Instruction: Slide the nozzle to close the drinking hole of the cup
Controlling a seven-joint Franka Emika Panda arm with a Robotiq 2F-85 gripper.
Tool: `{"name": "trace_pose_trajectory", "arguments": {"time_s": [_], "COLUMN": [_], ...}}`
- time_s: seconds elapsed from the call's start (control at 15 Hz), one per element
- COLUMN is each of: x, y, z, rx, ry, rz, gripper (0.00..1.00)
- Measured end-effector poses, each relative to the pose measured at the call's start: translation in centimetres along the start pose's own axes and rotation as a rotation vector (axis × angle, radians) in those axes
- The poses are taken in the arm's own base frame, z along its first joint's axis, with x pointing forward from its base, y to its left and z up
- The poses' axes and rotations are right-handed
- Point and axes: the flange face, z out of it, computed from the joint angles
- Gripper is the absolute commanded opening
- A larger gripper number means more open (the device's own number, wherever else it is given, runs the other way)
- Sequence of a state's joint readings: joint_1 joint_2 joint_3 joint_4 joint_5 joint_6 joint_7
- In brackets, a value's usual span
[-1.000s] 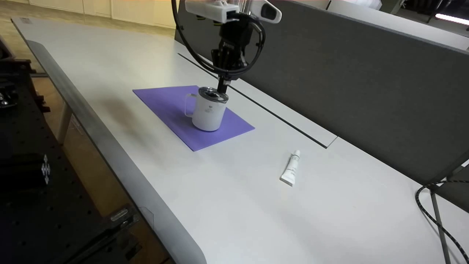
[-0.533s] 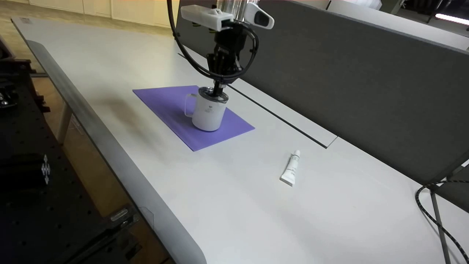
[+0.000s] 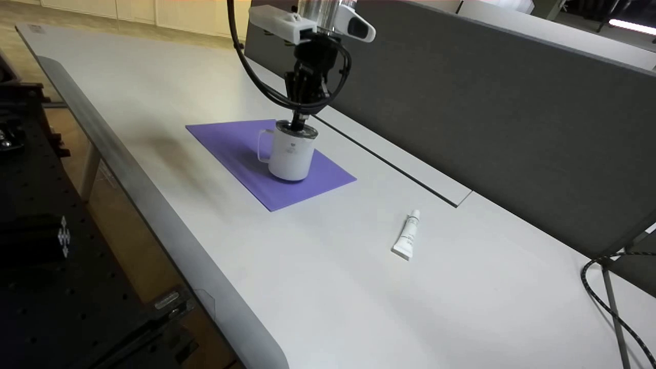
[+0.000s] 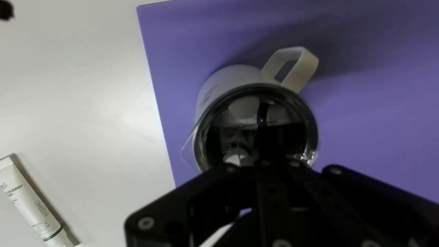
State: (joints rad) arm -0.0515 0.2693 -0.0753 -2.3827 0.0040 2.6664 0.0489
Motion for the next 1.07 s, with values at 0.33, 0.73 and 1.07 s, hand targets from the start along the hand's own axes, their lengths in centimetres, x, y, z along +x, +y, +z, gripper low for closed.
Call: {"name": "trace_pose_trajectory", "arguments": {"time_s": [0.33,0.73,1.07], "x": [0.0,0.2,0.3], "y": [-0.4,0.1,0.1], "z": [-0.3,-1.0,-4.3], "rx": [0.033,0.033,0.039], "ry": [0.004,0.018,0.028], "rz": [0.033,0.04,0.036], "gripper": [0.0,0.0,0.32]}}
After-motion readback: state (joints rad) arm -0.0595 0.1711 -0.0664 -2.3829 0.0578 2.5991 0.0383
